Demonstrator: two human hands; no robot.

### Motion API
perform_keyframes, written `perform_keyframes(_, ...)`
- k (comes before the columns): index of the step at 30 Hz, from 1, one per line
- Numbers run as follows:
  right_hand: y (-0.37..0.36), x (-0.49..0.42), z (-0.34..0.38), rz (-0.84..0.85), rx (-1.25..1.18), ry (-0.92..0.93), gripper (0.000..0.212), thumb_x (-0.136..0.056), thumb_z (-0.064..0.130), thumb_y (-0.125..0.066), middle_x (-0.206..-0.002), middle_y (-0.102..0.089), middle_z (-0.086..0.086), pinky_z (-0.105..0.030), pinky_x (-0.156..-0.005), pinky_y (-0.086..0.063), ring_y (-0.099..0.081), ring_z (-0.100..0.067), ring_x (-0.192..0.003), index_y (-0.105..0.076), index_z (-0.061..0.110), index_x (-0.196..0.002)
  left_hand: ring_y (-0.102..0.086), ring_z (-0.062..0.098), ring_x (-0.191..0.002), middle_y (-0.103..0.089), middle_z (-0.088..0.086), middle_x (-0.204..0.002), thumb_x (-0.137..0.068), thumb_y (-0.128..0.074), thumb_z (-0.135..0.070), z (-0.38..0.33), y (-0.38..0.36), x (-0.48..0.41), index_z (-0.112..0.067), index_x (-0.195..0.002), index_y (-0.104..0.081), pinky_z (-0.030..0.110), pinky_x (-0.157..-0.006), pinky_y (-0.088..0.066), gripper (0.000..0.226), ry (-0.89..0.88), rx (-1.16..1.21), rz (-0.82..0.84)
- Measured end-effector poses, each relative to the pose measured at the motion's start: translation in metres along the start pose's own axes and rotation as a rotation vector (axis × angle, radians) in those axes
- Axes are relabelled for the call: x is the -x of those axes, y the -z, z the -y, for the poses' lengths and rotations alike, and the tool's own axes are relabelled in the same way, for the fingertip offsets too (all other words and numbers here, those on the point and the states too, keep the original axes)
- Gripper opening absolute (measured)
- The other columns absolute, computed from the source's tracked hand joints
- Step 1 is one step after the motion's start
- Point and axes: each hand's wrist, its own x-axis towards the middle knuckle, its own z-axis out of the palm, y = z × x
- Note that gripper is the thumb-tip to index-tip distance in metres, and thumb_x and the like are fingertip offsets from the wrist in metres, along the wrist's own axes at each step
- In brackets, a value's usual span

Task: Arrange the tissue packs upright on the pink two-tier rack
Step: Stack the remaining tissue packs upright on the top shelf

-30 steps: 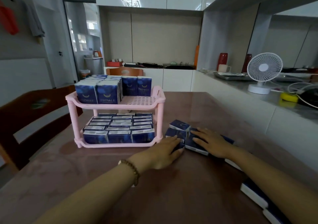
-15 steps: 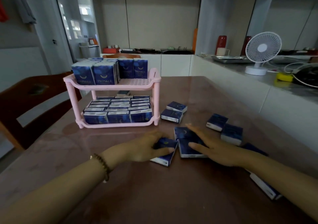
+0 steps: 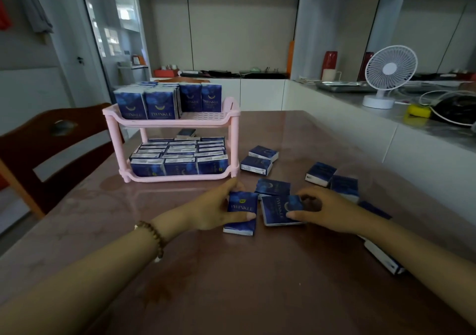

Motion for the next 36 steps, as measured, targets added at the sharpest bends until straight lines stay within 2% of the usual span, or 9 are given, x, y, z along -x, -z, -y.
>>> perform_keyframes(4, -0.005, -0.002, -0.002, -0.023, -0.159, 0.017, 0.042, -0.069, 0.046, -0.075, -0.114, -0.061, 0.008, -0.024, -0.088, -0.046, -0.057, -0.006, -0.104, -0.054, 0.03, -0.101, -0.063, 0.014, -0.078, -0.069, 0.008, -0.101, -0.077, -0.076, -0.022, -0.005, 0.007, 0.005, -0.011, -0.11, -0.058, 0.03, -0.072, -0.054, 0.04, 0.02, 0.033, -0.024)
perform_keyframes(8, 0.001, -0.006, 0.011, -0.054, -0.292, 0.084, 0.031, -0.071, 0.032, -0.077, -0.102, -0.066, 0.009, -0.029, -0.087, -0.053, -0.063, -0.006, -0.095, -0.055, 0.03, -0.093, -0.056, 0.008, -0.061, -0.067, 0.009, -0.088, -0.08, -0.073, -0.019, -0.017, 0.027, 0.01, -0.012, -0.102, -0.063, 0.022, -0.057, -0.048, 0.025, 0.01, 0.037, -0.005)
perform_keyframes(13, 0.032, -0.025, 0.044, -0.213, -0.535, 0.201, 0.03, -0.074, 0.015, -0.075, -0.095, -0.066, 0.008, -0.014, -0.065, -0.054, -0.062, -0.007, -0.087, -0.06, 0.025, -0.098, -0.068, 0.024, -0.076, -0.072, 0.011, -0.094, -0.082, -0.068, -0.013, -0.049, 0.074, 0.015, -0.012, -0.102, -0.064, 0.025, -0.062, -0.056, 0.02, -0.034, 0.031, -0.069)
perform_keyframes(18, 0.08, -0.054, 0.087, -0.295, -0.376, 0.355, 0.031, -0.074, 0.021, -0.074, -0.097, -0.068, 0.007, -0.021, -0.073, -0.054, -0.064, -0.004, -0.086, -0.062, 0.018, -0.102, -0.068, 0.017, -0.083, -0.07, 0.001, -0.1, -0.083, -0.067, -0.022, -0.08, 0.132, 0.008, -0.018, -0.103, -0.064, 0.036, -0.072, -0.058, 0.021, -0.143, -0.174, -0.219)
perform_keyframes(22, 0.109, -0.079, 0.119, -0.348, -0.282, 0.489, 0.024, -0.078, 0.02, -0.071, -0.099, -0.065, 0.015, -0.014, -0.066, -0.054, -0.062, -0.002, -0.086, -0.063, 0.028, -0.099, -0.065, 0.009, -0.091, -0.065, -0.007, -0.103, -0.085, -0.064, -0.019, -0.099, 0.175, -0.002, -0.021, -0.101, -0.064, 0.023, -0.068, -0.057, 0.017, -0.231, -0.249, -0.286)
perform_keyframes(25, 0.123, -0.1, 0.138, -0.362, -0.241, 0.519, 0.026, -0.08, 0.021, -0.07, -0.1, -0.059, 0.024, -0.021, -0.064, -0.055, -0.06, -0.006, -0.091, -0.062, 0.033, -0.103, -0.066, 0.017, -0.091, -0.064, 0.0, -0.111, -0.084, -0.064, -0.024, -0.102, 0.203, -0.017, -0.016, -0.108, -0.064, 0.028, -0.07, -0.059, 0.025, -0.19, -0.287, -0.342)
perform_keyframes(31, 0.131, -0.148, 0.158, -0.383, -0.161, 0.546, 0.023, -0.078, 0.026, -0.072, -0.101, -0.064, 0.009, -0.023, -0.072, -0.05, -0.06, -0.01, -0.092, -0.063, 0.029, -0.099, -0.066, 0.015, -0.085, -0.067, -0.001, -0.105, -0.082, -0.067, -0.021, -0.102, 0.235, -0.045, -0.017, -0.102, -0.065, 0.017, -0.064, -0.056, 0.02, -0.125, -0.282, -0.365)
perform_keyframes(34, 0.125, -0.169, 0.159, -0.386, -0.125, 0.57, 0.02, -0.079, 0.024, -0.072, -0.1, -0.065, 0.01, -0.011, -0.063, -0.047, -0.059, -0.008, -0.089, -0.063, 0.03, -0.096, -0.064, 0.01, -0.084, -0.068, -0.003, -0.098, -0.083, -0.066, -0.022, -0.096, 0.243, -0.057, -0.017, -0.1, -0.066, 0.015, -0.062, -0.052, 0.018, -0.092, -0.321, -0.332)
perform_keyframes(36, 0.121, -0.184, 0.157, -0.385, -0.133, 0.574, 0.019, -0.079, 0.023, -0.072, -0.1, -0.065, 0.009, -0.012, -0.064, -0.048, -0.06, -0.011, -0.089, -0.063, 0.029, -0.094, -0.064, 0.014, -0.088, -0.068, -0.001, -0.098, -0.084, -0.066, -0.024, -0.088, 0.247, -0.067, -0.013, -0.106, -0.066, 0.017, -0.064, -0.052, 0.025, -0.057, -0.334, -0.309)
